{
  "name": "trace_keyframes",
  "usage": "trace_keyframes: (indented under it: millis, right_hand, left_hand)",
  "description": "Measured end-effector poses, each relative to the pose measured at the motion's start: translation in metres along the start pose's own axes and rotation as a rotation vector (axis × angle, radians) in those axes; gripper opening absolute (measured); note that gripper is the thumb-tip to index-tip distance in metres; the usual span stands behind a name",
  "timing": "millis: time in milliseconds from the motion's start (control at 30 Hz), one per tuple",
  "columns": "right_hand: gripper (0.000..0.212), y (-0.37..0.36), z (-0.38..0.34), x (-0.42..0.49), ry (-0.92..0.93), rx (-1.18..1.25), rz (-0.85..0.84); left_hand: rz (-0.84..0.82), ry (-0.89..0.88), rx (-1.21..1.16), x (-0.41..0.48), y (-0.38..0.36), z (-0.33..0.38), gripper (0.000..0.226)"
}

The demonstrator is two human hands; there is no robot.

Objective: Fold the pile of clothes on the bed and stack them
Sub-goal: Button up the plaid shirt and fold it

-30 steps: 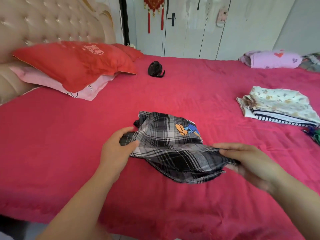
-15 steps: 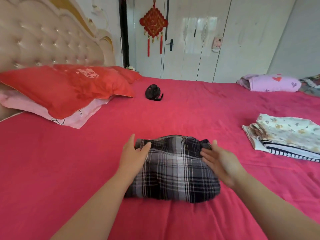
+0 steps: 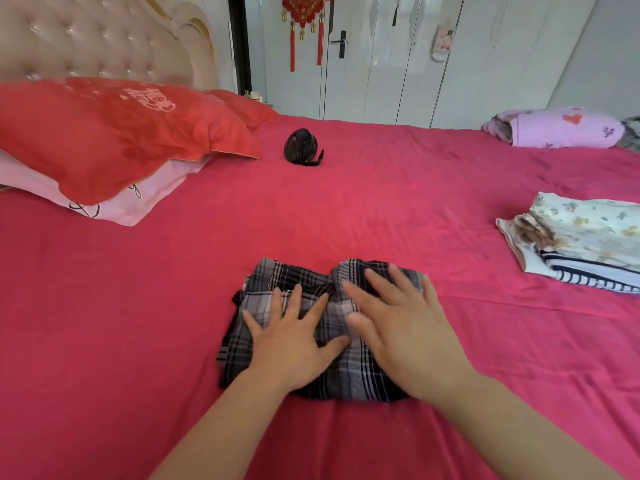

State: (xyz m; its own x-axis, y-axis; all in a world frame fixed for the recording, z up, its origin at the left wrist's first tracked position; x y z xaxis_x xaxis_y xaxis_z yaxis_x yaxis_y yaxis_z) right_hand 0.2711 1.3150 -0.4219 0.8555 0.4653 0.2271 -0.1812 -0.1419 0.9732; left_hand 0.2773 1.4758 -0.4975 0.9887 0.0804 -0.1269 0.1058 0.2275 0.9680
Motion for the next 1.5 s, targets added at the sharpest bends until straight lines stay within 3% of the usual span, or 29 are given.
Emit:
trace_keyframes:
  millis: [67, 133, 233, 333, 433, 500, 567, 700, 833, 967, 1067, 1133, 1200, 1267, 1367, 1433, 1500]
  right_hand:
    - [0.054, -0.019, -0.002, -0.002, 0.011, -0.07, -0.103]
    - [0.054, -0.05, 0.015, 0.001, -0.11, 0.068, -0.302]
    - [0.058, -0.071, 0.035, 0.013, -0.206, 0.211, -0.37]
    - [0.055, -0.067, 0.035, 0.014, -0.184, 0.288, -0.336]
    - [0.053, -0.051, 0.043, 0.004, -0.251, 0.434, -0.101]
    - [0.059, -0.044, 0.052, -0.006, -0.364, 0.509, -0.016]
    - [0.067, -0.044, 0.053, -0.016, -0.468, 0.594, -0.065]
    - [0.074, -0.046, 0.036, -0.025, -0.471, 0.631, -0.17]
    - [0.066, -0.027, 0.028, -0.028, -0.406, 0.546, -0.14]
    - [0.067, 0.009, 0.035, -0.052, -0.343, 0.453, -0.002]
    - [0.069, 0.019, 0.046, -0.089, -0.386, 0.394, -0.064]
    - [0.071, 0.011, 0.05, -0.112, -0.436, 0.327, -0.293]
    - [0.077, 0.004, 0.054, -0.128, -0.473, 0.259, -0.431]
    - [0.08, 0.015, 0.054, -0.129, -0.452, 0.247, -0.289]
    - [0.072, 0.032, 0.039, -0.118, -0.219, 0.255, -0.027]
    - [0.064, 0.031, 0.024, -0.108, -0.124, 0.219, -0.022]
    - [0.058, 0.014, 0.017, -0.102, -0.127, 0.152, -0.118]
  left_hand:
    - [-0.019, 0.041, -0.052, 0.001, -0.005, -0.01, 0.097]
    - [-0.05, 0.106, -0.096, 0.001, -0.01, -0.022, 0.105]
    - [-0.094, 0.146, -0.133, 0.001, -0.011, -0.028, 0.108]
    - [-0.046, 0.136, -0.247, 0.0, -0.001, -0.028, 0.089]
    - [0.298, 0.132, -0.386, -0.009, 0.017, -0.037, 0.061]
    - [0.402, 0.22, -0.414, -0.018, 0.022, -0.045, 0.056]
    - [0.339, 0.302, -0.438, -0.024, 0.022, -0.048, 0.06]
    - [0.218, 0.229, -0.456, -0.028, 0.02, -0.037, 0.062]
    - [0.262, 0.168, -0.49, -0.042, 0.029, -0.029, 0.062]
    - [0.321, 0.119, -0.578, -0.07, 0.035, -0.019, 0.063]
    - [0.21, 0.105, -0.641, -0.102, 0.019, -0.008, 0.065]
    - [0.077, 0.11, -0.55, -0.117, 0.008, 0.0, 0.068]
    - [0.078, 0.15, -0.267, -0.128, 0.007, 0.006, 0.068]
    - [0.233, 0.111, -0.077, -0.134, 0.019, 0.015, 0.068]
    - [0.371, -0.126, -0.008, -0.135, 0.029, 0.039, 0.063]
    - [0.344, -0.232, 0.038, -0.127, 0.028, 0.053, 0.06]
    - [0.241, -0.213, 0.049, -0.114, 0.02, 0.055, 0.059]
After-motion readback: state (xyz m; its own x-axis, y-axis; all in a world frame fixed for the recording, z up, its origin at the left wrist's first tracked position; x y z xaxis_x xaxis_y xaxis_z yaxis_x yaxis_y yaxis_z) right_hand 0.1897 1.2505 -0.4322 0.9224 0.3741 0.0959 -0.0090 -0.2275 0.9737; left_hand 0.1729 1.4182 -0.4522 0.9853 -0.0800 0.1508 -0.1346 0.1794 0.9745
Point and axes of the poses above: each hand's wrist, its own x-axis towards the middle knuckle, its own y-axis out of the back of the hand, z = x × y, the point moved 3 cm from there along x, towards the middle knuckle, and after that the axes turned 5 degrees about -z, right-handed, at the moved point
